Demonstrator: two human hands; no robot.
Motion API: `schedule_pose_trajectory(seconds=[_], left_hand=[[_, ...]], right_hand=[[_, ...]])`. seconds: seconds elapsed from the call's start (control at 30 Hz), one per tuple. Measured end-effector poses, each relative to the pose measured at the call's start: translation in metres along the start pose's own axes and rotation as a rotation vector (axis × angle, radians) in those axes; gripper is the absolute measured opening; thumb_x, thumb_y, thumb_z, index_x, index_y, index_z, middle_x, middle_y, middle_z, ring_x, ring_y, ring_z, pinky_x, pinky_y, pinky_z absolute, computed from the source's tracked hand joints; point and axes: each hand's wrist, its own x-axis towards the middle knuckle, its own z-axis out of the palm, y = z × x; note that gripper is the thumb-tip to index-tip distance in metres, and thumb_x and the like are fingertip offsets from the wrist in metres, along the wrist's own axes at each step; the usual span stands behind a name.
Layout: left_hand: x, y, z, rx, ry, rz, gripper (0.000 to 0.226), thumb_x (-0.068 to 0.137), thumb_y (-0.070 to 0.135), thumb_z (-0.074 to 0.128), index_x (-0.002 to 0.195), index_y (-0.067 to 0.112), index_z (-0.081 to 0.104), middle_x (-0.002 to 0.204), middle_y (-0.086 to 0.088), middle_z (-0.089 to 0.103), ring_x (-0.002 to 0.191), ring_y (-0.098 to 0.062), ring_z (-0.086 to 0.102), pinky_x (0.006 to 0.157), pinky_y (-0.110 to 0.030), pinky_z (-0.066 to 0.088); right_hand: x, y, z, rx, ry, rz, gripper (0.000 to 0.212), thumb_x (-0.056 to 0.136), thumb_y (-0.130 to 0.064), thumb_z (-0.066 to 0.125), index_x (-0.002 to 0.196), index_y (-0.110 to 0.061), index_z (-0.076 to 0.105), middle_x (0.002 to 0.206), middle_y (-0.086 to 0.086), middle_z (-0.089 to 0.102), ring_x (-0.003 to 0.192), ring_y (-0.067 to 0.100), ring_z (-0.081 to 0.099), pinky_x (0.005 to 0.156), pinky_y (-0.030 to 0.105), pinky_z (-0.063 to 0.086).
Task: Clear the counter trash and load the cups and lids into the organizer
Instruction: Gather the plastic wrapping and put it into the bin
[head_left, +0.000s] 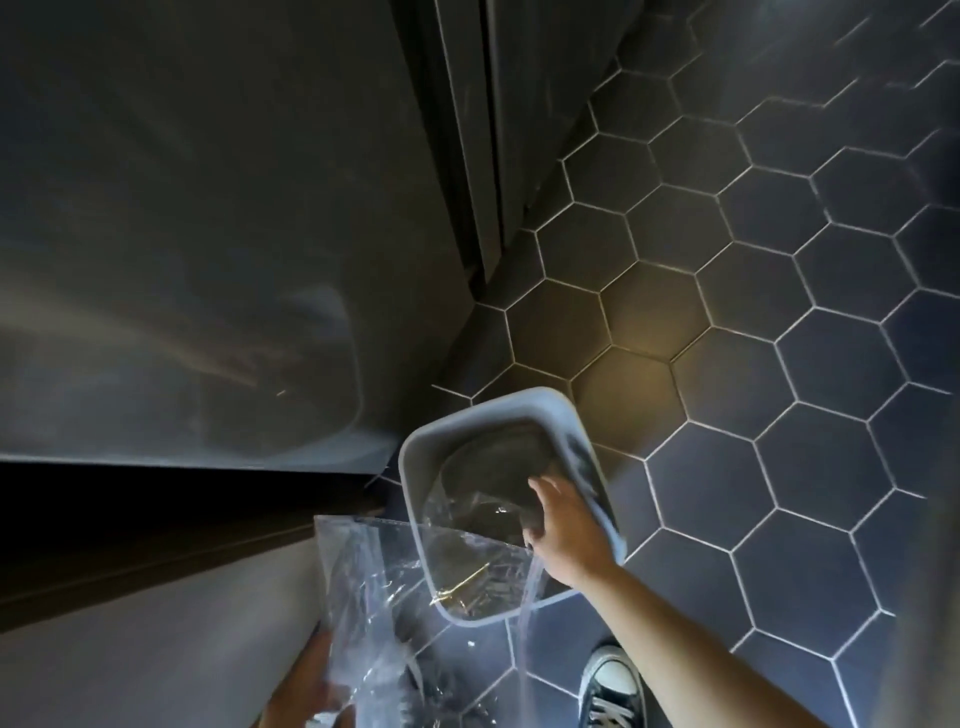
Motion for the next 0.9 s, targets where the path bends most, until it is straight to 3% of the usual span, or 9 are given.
schedule_pose_trajectory(seconds=[0.03, 0.1, 0.2, 0.33, 0.47, 0.53, 0.63, 0.7, 0.9], left_hand=[[0.001, 0.001, -0.002, -0.046, 0.019, -0.016, 0.044, 0.102, -0.013, 0.024, 0.144, -0.011, 0.036, 0.153, -0.037, 0.033, 0.115, -0.005, 0.064, 0.083, -0.024, 0.046], [-0.016, 0.003, 0.004, -0.047, 0.071, 0.066, 0.047, 0.102, -0.006, 0.041, 0.136, 0.021, 0.059, 0.133, -0.028, 0.052, 0.065, 0.016, 0.064, 0.061, -0.008, 0.046], [-0.033, -0.011, 0.004, 0.217, -0.054, 0.376, 0.047, 0.084, 0.002, 0.072, 0.112, 0.040, 0.069, 0.085, -0.009, 0.072, 0.072, 0.001, 0.063, 0.064, -0.002, 0.045], [-0.036, -0.018, 0.026, 0.630, 0.197, 0.623, 0.040, 0.087, 0.016, 0.072, 0.121, 0.039, 0.070, 0.090, 0.008, 0.076, 0.073, -0.017, 0.070, 0.070, -0.030, 0.054], [-0.031, -0.007, 0.046, 0.351, -0.006, 0.422, 0.035, 0.088, 0.008, 0.071, 0.103, 0.039, 0.072, 0.087, 0.009, 0.077, 0.084, -0.017, 0.074, 0.078, -0.040, 0.059], [-0.030, -0.003, 0.055, 0.142, -0.138, 0.334, 0.032, 0.082, 0.003, 0.073, 0.103, 0.027, 0.075, 0.095, -0.008, 0.078, 0.089, -0.033, 0.075, 0.082, -0.048, 0.061], [-0.027, 0.004, 0.061, -0.059, -0.338, 0.243, 0.030, 0.071, 0.007, 0.072, 0.098, 0.018, 0.077, 0.098, -0.021, 0.076, 0.084, -0.032, 0.075, 0.072, -0.037, 0.061], [-0.023, 0.005, 0.061, -0.001, -0.349, 0.273, 0.029, 0.073, 0.009, 0.076, 0.097, 0.024, 0.078, 0.096, -0.016, 0.077, 0.085, -0.026, 0.074, 0.077, -0.035, 0.058], [0.001, -0.008, 0.037, 0.560, -0.093, 0.613, 0.039, 0.084, 0.009, 0.075, 0.101, 0.044, 0.071, 0.103, 0.012, 0.072, 0.096, -0.006, 0.069, 0.085, -0.025, 0.050]], right_hand=[[-0.019, -0.001, -0.012, 0.131, 0.044, 0.007, 0.048, 0.096, -0.019, 0.063, 0.142, -0.012, 0.050, 0.150, 0.006, 0.047, 0.136, 0.023, 0.048, 0.113, 0.030, 0.035], [-0.060, -0.007, -0.035, 0.557, 0.149, 0.108, 0.026, 0.097, -0.015, 0.063, 0.123, -0.017, 0.064, 0.137, 0.007, 0.061, 0.114, 0.019, 0.064, 0.096, 0.032, 0.051], [-0.122, -0.024, -0.071, 1.032, 0.320, 0.113, 0.021, 0.096, -0.026, 0.061, 0.115, -0.034, 0.067, 0.128, 0.002, 0.067, 0.103, 0.015, 0.070, 0.077, 0.035, 0.060], [-0.168, -0.059, -0.102, 0.592, 0.386, -0.379, 0.056, 0.093, -0.055, 0.058, 0.145, -0.042, 0.043, 0.156, -0.013, 0.036, 0.141, 0.010, 0.040, 0.105, 0.030, 0.045], [-0.156, -0.080, -0.108, 0.219, 0.058, -0.456, 0.109, 0.068, -0.079, 0.067, 0.153, -0.054, 0.004, 0.164, -0.023, -0.009, 0.154, 0.015, -0.006, 0.120, 0.047, 0.025], [-0.145, -0.082, -0.112, 0.216, -0.079, -0.477, 0.122, 0.061, -0.070, 0.079, 0.153, -0.053, 0.001, 0.163, -0.026, -0.005, 0.153, 0.011, -0.001, 0.121, 0.048, 0.024], [-0.131, -0.080, -0.117, 0.387, -0.087, -0.491, 0.097, 0.069, -0.038, 0.086, 0.149, -0.045, 0.031, 0.151, -0.022, 0.043, 0.139, 0.001, 0.040, 0.112, 0.028, 0.038], [-0.125, -0.076, -0.116, 0.305, 0.068, -0.430, 0.058, 0.080, -0.032, 0.071, 0.135, -0.034, 0.054, 0.126, -0.013, 0.067, 0.115, 0.009, 0.064, 0.095, 0.034, 0.051], [-0.088, -0.056, -0.109, 0.230, 0.365, -0.332, 0.033, 0.083, -0.019, 0.070, 0.116, -0.023, 0.069, 0.100, -0.006, 0.077, 0.088, 0.019, 0.071, 0.075, 0.023, 0.049]])
